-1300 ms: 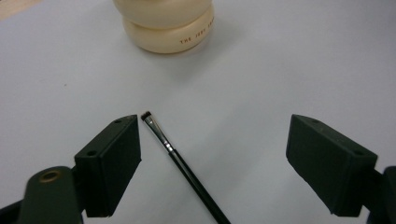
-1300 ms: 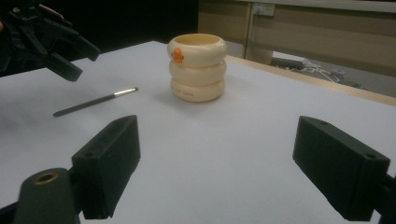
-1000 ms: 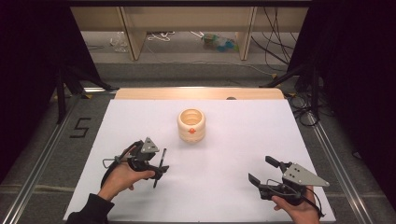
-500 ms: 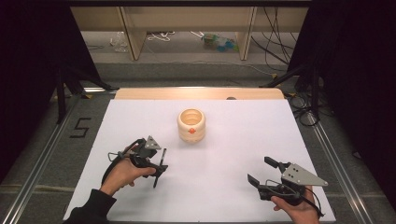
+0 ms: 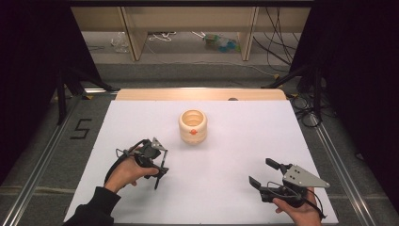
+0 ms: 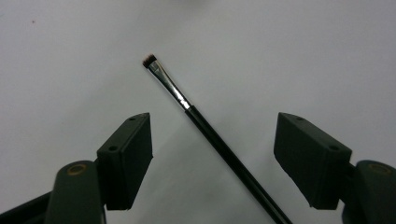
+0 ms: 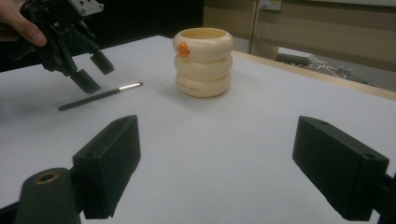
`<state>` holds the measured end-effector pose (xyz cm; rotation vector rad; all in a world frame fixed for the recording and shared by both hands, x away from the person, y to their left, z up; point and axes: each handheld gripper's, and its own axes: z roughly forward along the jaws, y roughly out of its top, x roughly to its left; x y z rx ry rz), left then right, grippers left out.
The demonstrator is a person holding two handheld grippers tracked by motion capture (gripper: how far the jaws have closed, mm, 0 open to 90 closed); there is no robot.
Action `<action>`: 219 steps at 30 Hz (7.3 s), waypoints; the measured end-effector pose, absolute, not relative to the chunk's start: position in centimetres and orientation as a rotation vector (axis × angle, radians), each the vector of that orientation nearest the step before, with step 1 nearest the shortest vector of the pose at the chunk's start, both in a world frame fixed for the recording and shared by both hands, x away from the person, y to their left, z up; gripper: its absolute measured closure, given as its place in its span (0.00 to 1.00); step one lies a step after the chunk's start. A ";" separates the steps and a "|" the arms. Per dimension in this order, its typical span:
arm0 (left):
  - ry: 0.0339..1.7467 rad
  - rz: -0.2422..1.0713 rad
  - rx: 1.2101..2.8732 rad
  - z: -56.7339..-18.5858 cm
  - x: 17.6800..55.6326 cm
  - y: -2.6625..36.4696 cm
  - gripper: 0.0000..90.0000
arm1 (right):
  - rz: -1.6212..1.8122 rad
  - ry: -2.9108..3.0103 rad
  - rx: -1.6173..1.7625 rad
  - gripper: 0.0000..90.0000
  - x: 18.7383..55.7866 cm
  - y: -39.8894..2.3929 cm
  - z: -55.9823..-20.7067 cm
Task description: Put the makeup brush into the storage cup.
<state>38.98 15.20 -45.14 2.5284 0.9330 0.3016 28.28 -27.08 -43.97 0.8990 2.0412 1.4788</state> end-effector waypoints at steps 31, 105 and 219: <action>0.995 0.168 2.635 -46.0 40.4 14.8 0.63 | 1.474 2.062 0.882 0.18 28.3 -26.9 -44.1; 0.972 0.119 2.757 -46.0 42.0 13.5 0.93 | 1.473 2.089 0.873 0.19 28.4 -26.7 -44.2; 0.934 0.535 1.723 -39.4 43.2 18.4 0.93 | 1.473 2.082 0.831 0.19 28.6 -26.6 -44.3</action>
